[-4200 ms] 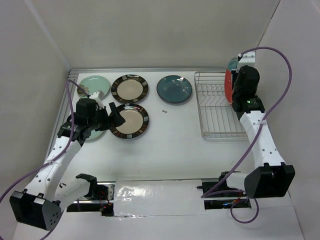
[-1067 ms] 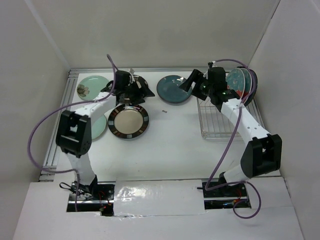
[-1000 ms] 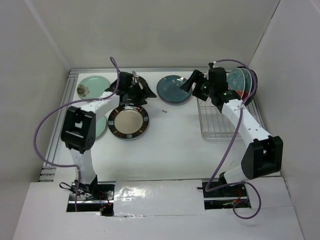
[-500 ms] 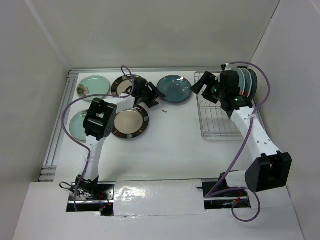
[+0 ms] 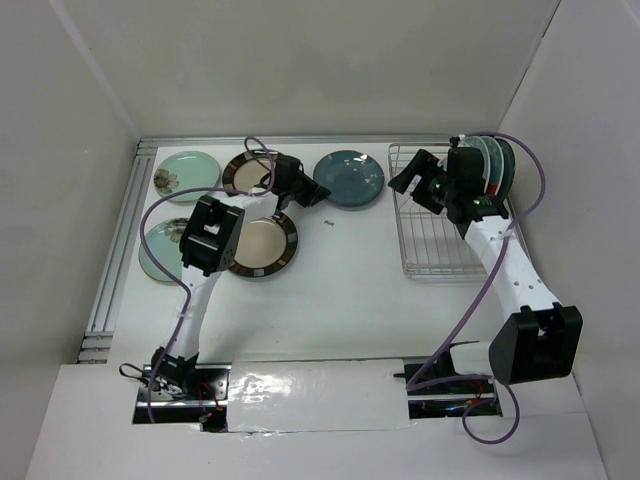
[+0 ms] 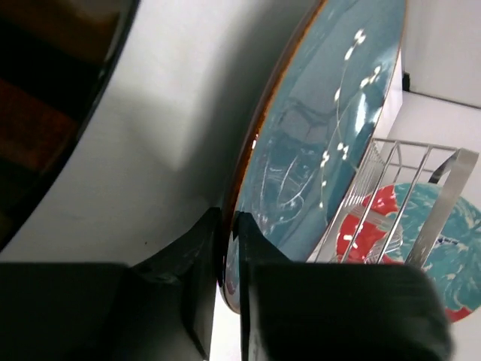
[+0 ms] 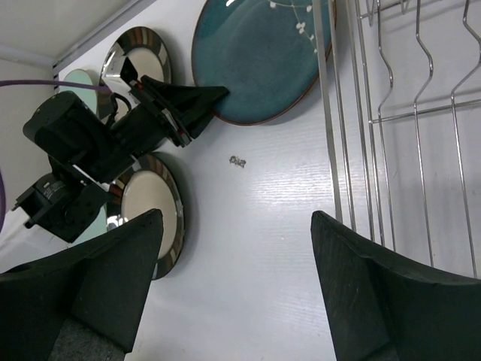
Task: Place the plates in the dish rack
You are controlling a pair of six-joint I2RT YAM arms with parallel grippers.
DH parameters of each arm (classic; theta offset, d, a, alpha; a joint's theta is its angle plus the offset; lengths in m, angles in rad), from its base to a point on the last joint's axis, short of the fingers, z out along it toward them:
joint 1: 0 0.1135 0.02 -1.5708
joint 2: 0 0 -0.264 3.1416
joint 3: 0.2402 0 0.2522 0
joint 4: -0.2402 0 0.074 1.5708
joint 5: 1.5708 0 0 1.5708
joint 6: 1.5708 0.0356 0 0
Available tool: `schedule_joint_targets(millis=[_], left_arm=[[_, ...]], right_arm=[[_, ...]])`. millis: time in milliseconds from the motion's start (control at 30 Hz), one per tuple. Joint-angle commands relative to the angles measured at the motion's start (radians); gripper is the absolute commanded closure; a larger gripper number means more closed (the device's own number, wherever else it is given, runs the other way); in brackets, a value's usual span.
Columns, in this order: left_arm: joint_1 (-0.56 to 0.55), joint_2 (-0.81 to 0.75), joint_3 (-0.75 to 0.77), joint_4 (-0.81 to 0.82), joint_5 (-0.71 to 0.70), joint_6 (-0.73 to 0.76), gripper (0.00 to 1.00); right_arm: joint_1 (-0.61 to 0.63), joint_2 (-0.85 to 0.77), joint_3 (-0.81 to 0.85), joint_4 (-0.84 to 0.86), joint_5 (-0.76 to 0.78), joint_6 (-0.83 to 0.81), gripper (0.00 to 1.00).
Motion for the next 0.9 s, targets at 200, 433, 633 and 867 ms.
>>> schedule_joint_targets(millis=[200,433,633,867], left_arm=[[0.002,-0.069,-0.119,0.091,-0.04,-0.034,1.0],[0.032,-0.296,-0.334,0.23,0.012,0.041,1.0],[0.097,-0.553,-0.52,0.339,0.135,0.11,1.0],[0.143,-0.789,-0.699,0.485,0.322,0.123,1.0]], right_arm=[[-0.022,-0.027,-0.015,0.004,-0.044,-0.048,0.14],[-0.022,-0.027,-0.015,0.014,-0.102,-0.107,0.13],[-0.022,0.001,-0.024,0.049,-0.184,-0.129,0.11],[-0.01,0.031,-0.034,0.079,-0.285,-0.129,0.1]])
